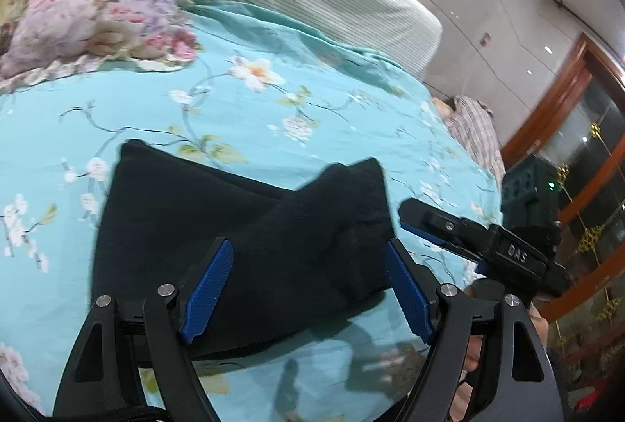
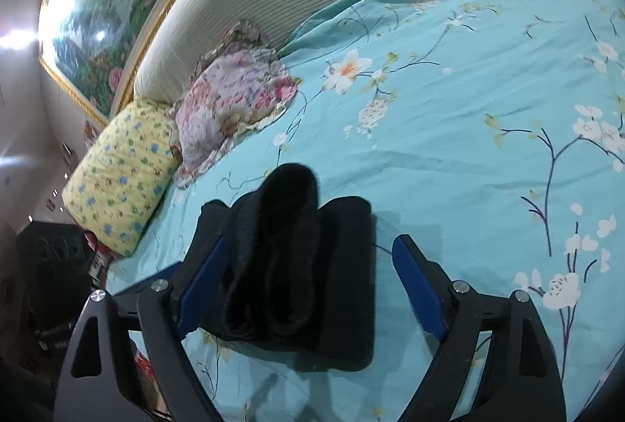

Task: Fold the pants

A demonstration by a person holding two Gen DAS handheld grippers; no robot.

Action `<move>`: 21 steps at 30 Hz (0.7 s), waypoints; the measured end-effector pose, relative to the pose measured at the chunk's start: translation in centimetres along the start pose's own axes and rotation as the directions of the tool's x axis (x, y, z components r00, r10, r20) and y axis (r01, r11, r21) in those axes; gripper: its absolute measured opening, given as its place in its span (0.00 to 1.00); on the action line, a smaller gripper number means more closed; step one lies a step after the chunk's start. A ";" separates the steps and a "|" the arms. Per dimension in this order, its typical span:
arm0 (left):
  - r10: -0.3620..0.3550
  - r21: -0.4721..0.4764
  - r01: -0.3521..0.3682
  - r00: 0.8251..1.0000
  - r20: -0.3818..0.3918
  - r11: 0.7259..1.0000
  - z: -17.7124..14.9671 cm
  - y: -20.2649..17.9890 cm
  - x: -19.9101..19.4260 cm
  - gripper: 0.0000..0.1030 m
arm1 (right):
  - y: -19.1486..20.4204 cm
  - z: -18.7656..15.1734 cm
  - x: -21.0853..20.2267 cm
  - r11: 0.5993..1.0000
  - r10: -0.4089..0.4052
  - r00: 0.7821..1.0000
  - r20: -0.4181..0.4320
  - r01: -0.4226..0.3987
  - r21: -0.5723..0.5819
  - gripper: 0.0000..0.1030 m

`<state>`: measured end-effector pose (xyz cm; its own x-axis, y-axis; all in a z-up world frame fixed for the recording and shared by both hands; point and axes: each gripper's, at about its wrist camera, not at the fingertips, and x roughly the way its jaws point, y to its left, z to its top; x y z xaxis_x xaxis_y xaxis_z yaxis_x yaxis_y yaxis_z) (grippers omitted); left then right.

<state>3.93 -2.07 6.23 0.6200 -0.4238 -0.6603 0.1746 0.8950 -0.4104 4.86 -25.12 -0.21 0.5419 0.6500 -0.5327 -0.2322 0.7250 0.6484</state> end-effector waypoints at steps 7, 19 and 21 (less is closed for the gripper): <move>0.031 -0.075 -0.029 0.999 0.029 0.997 0.2 3.1 -1.6 0.77 | 2.4 -0.4 0.6 0.996 -0.077 0.997 -0.009 0.076 -0.054 0.89; 0.084 -0.174 -0.076 0.996 0.040 0.982 0.1 7.3 -3.0 0.77 | 3.9 -0.6 0.9 0.990 -0.141 0.990 -0.013 0.140 -0.035 0.91; 0.087 -0.187 -0.079 0.996 0.037 0.979 0.1 7.8 -2.9 0.77 | 3.9 -0.5 1.1 0.987 -0.156 0.988 -0.019 0.156 -0.035 0.92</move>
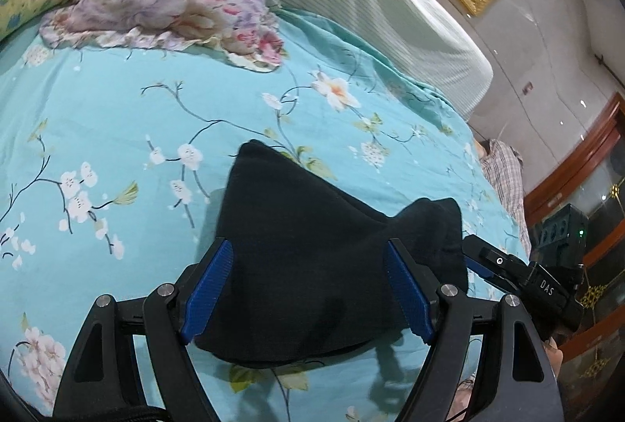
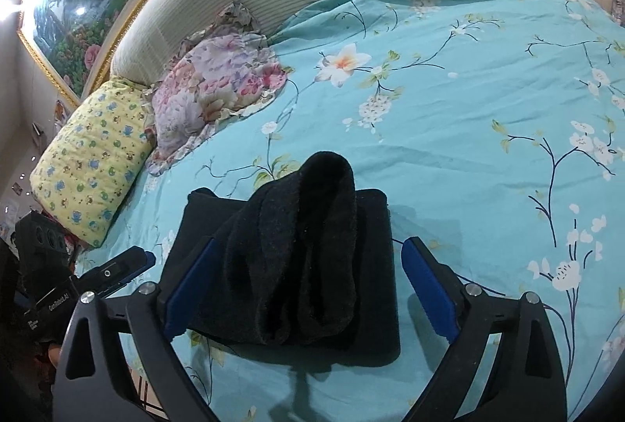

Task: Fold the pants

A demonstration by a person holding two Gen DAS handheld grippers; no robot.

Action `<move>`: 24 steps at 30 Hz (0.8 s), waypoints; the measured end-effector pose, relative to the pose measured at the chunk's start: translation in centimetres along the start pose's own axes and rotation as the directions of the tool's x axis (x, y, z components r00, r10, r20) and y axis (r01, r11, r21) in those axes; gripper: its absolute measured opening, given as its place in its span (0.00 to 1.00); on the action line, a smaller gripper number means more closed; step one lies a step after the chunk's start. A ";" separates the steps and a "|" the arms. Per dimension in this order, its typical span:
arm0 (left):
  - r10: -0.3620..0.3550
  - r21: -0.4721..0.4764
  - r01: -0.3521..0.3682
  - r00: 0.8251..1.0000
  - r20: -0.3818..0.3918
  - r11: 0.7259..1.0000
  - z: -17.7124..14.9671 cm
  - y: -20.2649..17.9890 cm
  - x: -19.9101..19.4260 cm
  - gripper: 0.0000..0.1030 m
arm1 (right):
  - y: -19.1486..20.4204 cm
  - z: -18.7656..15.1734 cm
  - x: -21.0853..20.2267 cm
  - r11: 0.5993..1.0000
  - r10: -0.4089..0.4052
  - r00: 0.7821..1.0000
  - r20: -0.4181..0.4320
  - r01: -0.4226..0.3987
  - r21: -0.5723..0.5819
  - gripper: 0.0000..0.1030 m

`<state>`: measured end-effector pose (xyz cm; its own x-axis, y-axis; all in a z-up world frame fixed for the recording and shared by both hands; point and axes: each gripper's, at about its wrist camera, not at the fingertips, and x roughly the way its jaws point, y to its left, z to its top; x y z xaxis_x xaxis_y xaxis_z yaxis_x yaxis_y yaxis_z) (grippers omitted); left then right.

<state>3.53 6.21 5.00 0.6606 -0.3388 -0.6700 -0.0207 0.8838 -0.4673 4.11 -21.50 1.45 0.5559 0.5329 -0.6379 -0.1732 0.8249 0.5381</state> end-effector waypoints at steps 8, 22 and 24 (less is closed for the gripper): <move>0.012 -0.046 -0.013 0.999 -0.031 0.999 0.3 2.0 0.8 0.78 | 0.0 0.0 0.6 0.999 -0.033 0.999 -0.011 0.034 0.028 0.94; 0.020 -0.059 -0.026 0.994 -0.106 0.998 0.4 3.3 3.9 0.78 | -0.4 -0.7 3.1 0.996 -0.050 0.997 -0.053 0.054 0.069 0.94; 0.020 -0.064 -0.028 0.992 -0.122 0.998 0.5 3.5 4.6 0.78 | -0.7 -1.0 3.2 0.995 -0.063 0.996 -0.059 0.067 0.069 0.94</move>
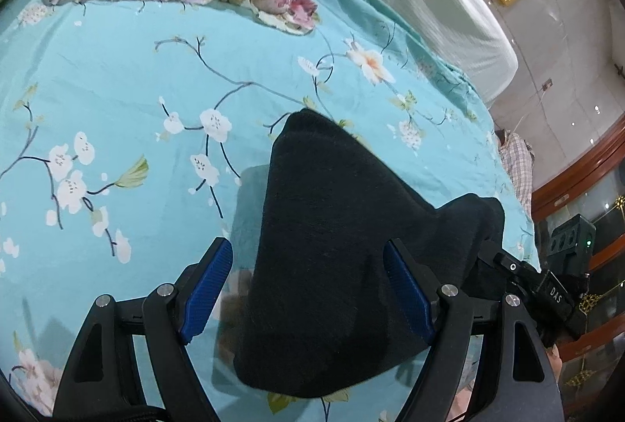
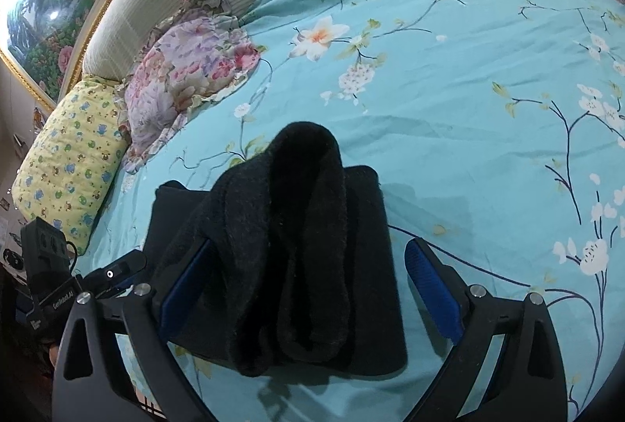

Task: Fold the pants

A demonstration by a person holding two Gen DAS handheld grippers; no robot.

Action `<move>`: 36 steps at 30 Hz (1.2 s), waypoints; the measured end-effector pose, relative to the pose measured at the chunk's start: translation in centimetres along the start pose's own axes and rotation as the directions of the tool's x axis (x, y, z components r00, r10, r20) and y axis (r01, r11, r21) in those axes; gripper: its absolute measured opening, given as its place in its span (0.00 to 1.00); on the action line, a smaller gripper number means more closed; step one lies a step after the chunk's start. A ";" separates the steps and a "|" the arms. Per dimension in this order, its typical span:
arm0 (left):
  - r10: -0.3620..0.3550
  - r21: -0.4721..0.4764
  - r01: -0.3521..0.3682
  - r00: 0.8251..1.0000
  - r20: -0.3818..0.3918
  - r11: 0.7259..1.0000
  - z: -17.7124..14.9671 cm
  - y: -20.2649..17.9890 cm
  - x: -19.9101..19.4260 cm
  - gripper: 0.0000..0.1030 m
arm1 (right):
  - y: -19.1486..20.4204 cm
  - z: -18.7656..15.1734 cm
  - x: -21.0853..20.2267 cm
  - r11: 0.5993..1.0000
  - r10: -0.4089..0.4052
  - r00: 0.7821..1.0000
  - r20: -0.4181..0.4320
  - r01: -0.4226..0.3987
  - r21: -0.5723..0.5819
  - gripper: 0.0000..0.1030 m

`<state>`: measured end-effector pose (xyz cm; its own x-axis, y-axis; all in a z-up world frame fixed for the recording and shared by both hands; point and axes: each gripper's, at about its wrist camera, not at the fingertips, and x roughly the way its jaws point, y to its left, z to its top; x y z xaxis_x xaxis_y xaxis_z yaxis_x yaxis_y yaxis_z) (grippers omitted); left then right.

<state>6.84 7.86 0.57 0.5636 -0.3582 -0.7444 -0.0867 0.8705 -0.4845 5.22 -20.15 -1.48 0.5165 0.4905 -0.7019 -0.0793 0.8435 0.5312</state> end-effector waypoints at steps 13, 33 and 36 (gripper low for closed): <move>0.003 -0.017 -0.004 0.999 -0.043 1.000 0.4 1.4 3.1 0.78 | -2.3 -1.2 1.0 0.990 0.130 0.990 -0.047 -0.128 0.056 0.69; -0.076 -0.001 0.076 0.997 -0.026 0.997 0.9 0.4 2.2 0.34 | -2.2 -1.8 0.1 0.979 0.202 0.979 -0.032 -0.201 0.036 0.42; -0.089 -0.001 0.089 0.996 -0.010 0.996 1.0 0.3 1.2 0.34 | -1.7 -1.5 -0.3 0.978 0.208 0.978 -0.024 -0.208 0.028 0.41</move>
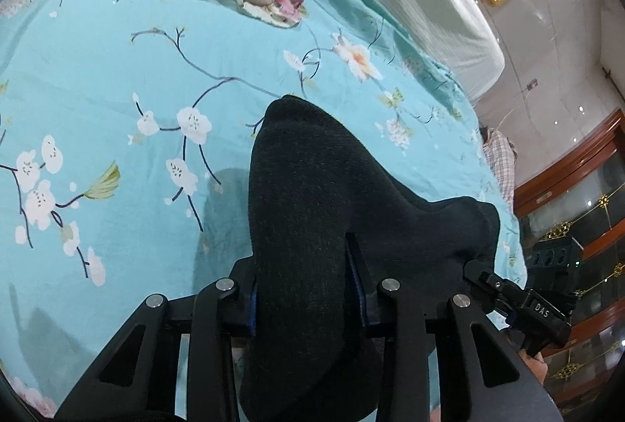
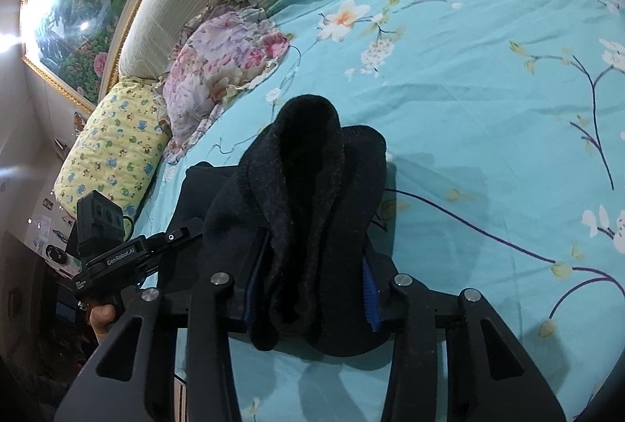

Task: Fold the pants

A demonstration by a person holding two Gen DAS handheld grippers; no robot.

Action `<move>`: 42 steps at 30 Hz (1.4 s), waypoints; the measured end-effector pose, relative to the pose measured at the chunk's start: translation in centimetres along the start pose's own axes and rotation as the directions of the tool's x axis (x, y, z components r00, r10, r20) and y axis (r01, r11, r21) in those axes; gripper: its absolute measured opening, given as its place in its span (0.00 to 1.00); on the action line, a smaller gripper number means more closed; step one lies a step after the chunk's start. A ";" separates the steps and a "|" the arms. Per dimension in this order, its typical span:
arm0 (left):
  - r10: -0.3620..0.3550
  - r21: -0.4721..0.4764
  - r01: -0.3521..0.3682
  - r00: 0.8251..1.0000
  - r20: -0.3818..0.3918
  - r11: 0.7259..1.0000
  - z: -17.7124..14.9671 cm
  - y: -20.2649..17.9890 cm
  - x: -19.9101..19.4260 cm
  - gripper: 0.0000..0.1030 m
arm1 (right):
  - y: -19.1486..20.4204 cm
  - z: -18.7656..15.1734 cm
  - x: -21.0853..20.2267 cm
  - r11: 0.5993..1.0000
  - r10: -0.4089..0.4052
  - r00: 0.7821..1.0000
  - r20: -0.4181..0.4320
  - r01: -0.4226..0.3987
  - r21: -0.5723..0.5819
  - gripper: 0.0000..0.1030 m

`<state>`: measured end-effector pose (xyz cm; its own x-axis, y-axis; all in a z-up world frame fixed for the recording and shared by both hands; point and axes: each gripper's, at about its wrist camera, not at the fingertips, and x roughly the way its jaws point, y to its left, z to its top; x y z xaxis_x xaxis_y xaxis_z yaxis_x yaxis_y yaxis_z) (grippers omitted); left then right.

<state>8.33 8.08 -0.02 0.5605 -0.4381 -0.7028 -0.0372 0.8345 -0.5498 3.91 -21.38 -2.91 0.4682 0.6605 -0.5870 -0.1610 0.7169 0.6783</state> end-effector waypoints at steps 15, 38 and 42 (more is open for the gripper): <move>0.080 -0.040 -0.076 0.988 0.134 0.996 0.5 2.6 -7.0 0.34 | 5.1 1.7 2.6 0.994 0.072 0.997 -0.029 -0.075 -0.085 0.40; 0.254 -0.179 -0.214 0.936 0.243 0.960 5.7 13.6 -13.5 0.34 | 16.1 5.9 16.0 0.945 0.152 0.973 -0.173 -0.195 -0.264 0.40; 0.276 -0.176 -0.237 0.929 0.247 0.956 6.1 14.3 -13.6 0.34 | 17.0 6.3 17.7 0.940 0.151 0.970 -0.189 -0.200 -0.276 0.40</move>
<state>5.21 28.02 4.41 0.7148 -0.0945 -0.6930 -0.3135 0.8424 -0.4382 14.94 1.13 1.02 0.2653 0.7912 -0.5509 -0.4851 0.6034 0.6329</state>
